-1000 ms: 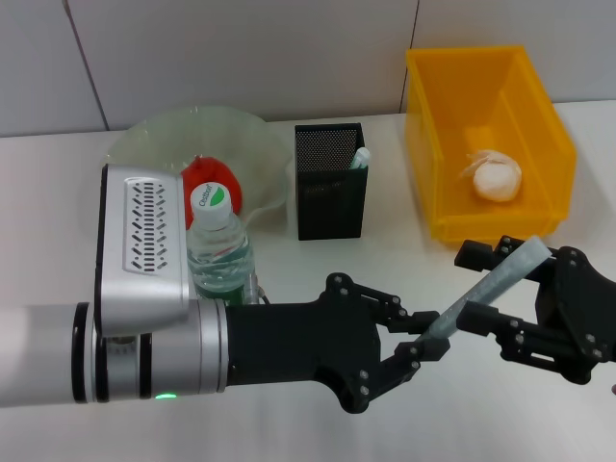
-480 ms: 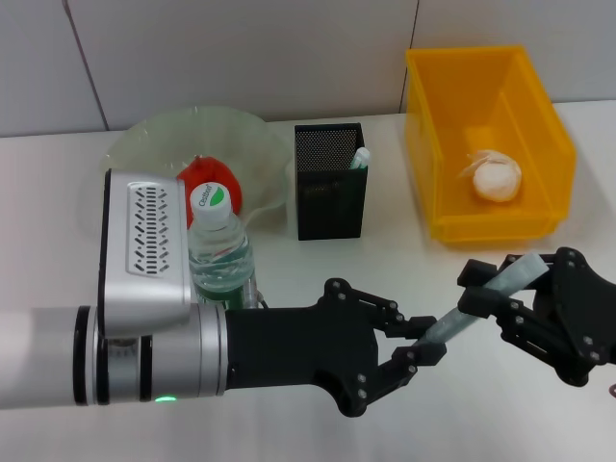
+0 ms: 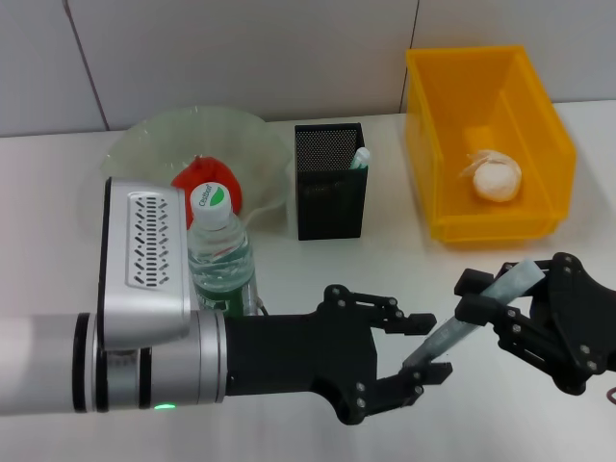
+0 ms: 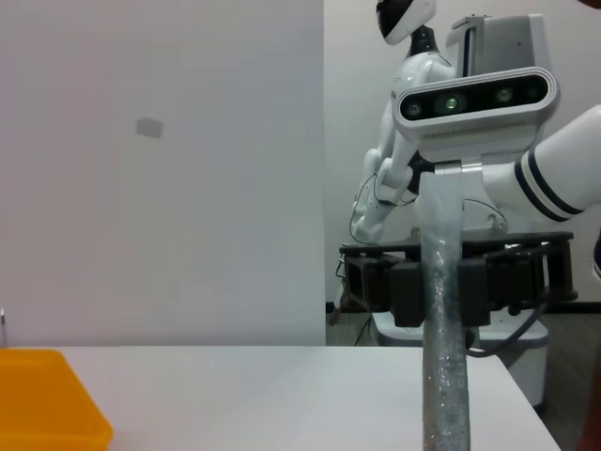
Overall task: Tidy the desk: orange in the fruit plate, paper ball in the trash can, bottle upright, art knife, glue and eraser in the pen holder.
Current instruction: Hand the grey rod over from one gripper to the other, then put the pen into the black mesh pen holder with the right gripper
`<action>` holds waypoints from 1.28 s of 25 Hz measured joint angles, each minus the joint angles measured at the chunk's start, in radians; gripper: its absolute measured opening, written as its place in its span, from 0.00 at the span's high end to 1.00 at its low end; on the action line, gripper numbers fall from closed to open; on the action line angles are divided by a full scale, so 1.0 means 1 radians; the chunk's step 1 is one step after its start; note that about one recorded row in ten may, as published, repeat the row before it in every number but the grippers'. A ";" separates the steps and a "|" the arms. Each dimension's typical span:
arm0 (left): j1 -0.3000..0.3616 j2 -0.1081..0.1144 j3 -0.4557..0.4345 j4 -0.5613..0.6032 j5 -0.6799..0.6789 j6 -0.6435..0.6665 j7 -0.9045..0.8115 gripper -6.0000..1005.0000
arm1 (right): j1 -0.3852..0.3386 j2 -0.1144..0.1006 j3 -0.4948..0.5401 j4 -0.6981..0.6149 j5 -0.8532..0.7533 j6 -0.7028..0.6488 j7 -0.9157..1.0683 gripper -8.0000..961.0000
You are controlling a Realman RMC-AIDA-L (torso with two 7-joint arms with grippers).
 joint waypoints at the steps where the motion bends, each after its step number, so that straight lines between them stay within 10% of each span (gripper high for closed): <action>1: 0.000 0.000 0.000 0.000 0.000 0.005 0.003 0.76 | -0.002 0.000 0.000 0.000 0.000 0.000 0.000 0.84; 9: 0.003 0.001 -0.007 0.000 -0.001 0.013 0.009 0.62 | -0.009 0.000 0.009 0.000 0.007 -0.007 -0.001 0.84; 11: 0.005 0.001 -0.008 -0.011 -0.003 0.010 0.017 0.38 | -0.011 0.000 0.020 0.001 0.011 -0.010 0.000 0.84; 17: 0.019 -0.004 -0.013 -0.089 -0.069 0.013 0.122 0.20 | -0.011 -0.006 0.068 0.002 0.027 -0.038 0.006 0.85; 32: 0.055 -0.008 -0.005 -0.508 -0.502 0.211 0.594 0.22 | 0.113 0.007 0.065 -0.183 0.399 0.246 -0.255 0.85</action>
